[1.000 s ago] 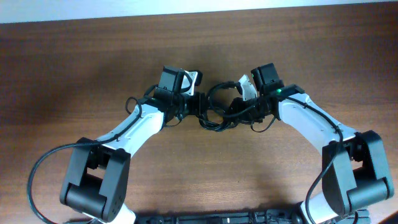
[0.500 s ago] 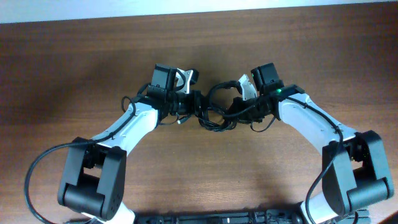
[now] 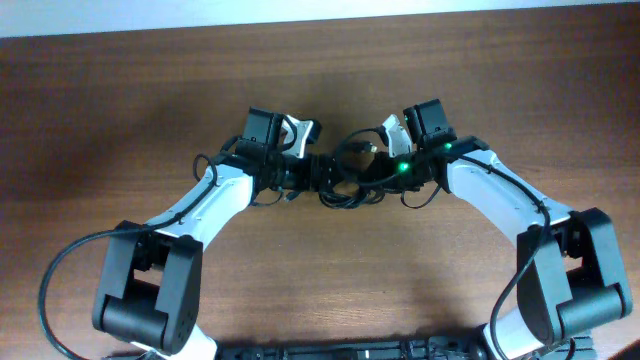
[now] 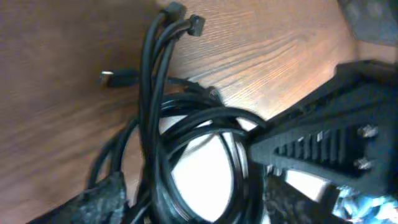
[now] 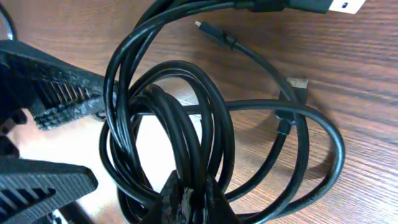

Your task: Untangle cables

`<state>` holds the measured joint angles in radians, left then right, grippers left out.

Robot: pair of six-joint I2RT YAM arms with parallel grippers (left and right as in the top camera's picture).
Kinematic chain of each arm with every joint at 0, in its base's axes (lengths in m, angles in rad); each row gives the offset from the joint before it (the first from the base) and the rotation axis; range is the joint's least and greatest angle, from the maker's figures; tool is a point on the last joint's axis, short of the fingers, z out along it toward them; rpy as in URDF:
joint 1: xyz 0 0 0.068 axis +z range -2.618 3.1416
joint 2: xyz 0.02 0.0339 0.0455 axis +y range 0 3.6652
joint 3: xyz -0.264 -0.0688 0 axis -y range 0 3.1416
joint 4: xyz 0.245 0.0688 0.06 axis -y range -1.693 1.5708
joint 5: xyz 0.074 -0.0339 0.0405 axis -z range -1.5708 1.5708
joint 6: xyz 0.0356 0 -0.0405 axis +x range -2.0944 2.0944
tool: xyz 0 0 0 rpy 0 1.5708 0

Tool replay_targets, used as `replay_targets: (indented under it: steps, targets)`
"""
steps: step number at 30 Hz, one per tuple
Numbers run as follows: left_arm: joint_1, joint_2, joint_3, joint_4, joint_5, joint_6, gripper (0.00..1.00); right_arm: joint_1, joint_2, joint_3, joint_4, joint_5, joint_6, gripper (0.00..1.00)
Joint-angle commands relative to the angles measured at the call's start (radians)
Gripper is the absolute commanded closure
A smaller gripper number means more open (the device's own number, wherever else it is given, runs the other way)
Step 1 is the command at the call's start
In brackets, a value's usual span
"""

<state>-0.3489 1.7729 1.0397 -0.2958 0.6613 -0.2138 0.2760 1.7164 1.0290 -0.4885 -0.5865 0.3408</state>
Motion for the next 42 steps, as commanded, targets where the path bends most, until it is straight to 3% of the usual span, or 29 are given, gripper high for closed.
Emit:
replay_targets:
  steps: [1, 5, 7, 9, 12, 14, 15, 16, 18, 21, 24, 26, 28, 38, 42]
  targets:
    - [0.037, -0.019, 0.014, -0.002, -0.136, 0.266, 0.23, 0.006, 0.003, -0.004, 0.008, 0.023, 0.002, 0.96]
    - [0.050, -0.037, 0.020, -0.007, -0.144, 0.442, 0.22, 0.006, 0.003, -0.004, 0.007, 0.023, 0.001, 0.96]
    - [0.049, -0.046, 0.020, -0.026, -0.141, 0.458, 0.21, 0.006, 0.003, -0.004, 0.007, 0.023, 0.001, 0.96]
    - [0.049, -0.047, 0.020, -0.039, -0.113, 0.331, 0.27, 0.006, 0.003, -0.004, 0.007, 0.023, 0.001, 0.96]
    - [0.048, -0.047, 0.020, -0.078, -0.090, 0.062, 0.46, 0.006, 0.003, -0.004, 0.007, 0.023, 0.002, 0.96]
    - [0.048, -0.047, 0.020, -0.084, -0.040, -0.053, 0.47, 0.006, 0.003, -0.004, 0.007, 0.023, 0.002, 0.96]
    - [0.048, -0.047, 0.020, -0.080, -0.013, -0.051, 0.48, 0.006, 0.003, -0.004, 0.007, 0.023, 0.002, 0.96]
    - [0.048, -0.047, 0.019, -0.079, 0.003, 0.003, 0.48, 0.006, 0.003, -0.004, 0.006, 0.023, 0.002, 0.96]
    - [0.041, -0.047, 0.019, -0.089, 0.008, 0.214, 0.34, 0.006, 0.003, -0.004, 0.006, 0.023, 0.002, 0.96]
    - [0.035, -0.047, 0.019, -0.111, -0.019, 0.504, 0.21, 0.006, 0.003, -0.004, -0.011, 0.034, 0.001, 0.96]
    - [0.035, -0.047, 0.019, -0.140, -0.110, 0.680, 0.20, 0.006, 0.003, -0.004, -0.054, 0.136, 0.002, 0.96]
    - [0.035, -0.046, 0.019, -0.163, -0.165, 0.768, 0.25, 0.005, 0.003, -0.004, -0.066, 0.177, 0.001, 0.96]
    - [0.035, -0.046, 0.019, -0.166, -0.185, 0.791, 0.28, 0.005, 0.003, -0.004, -0.064, 0.177, 0.001, 0.96]
    - [-0.066, -0.044, 0.019, -0.166, -0.193, 0.866, 0.25, 0.005, 0.003, -0.004, -0.064, 0.177, 0.002, 0.96]
    - [-0.126, -0.042, 0.019, -0.162, -0.299, 0.868, 0.23, 0.005, 0.003, -0.004, -0.065, 0.177, 0.002, 0.96]
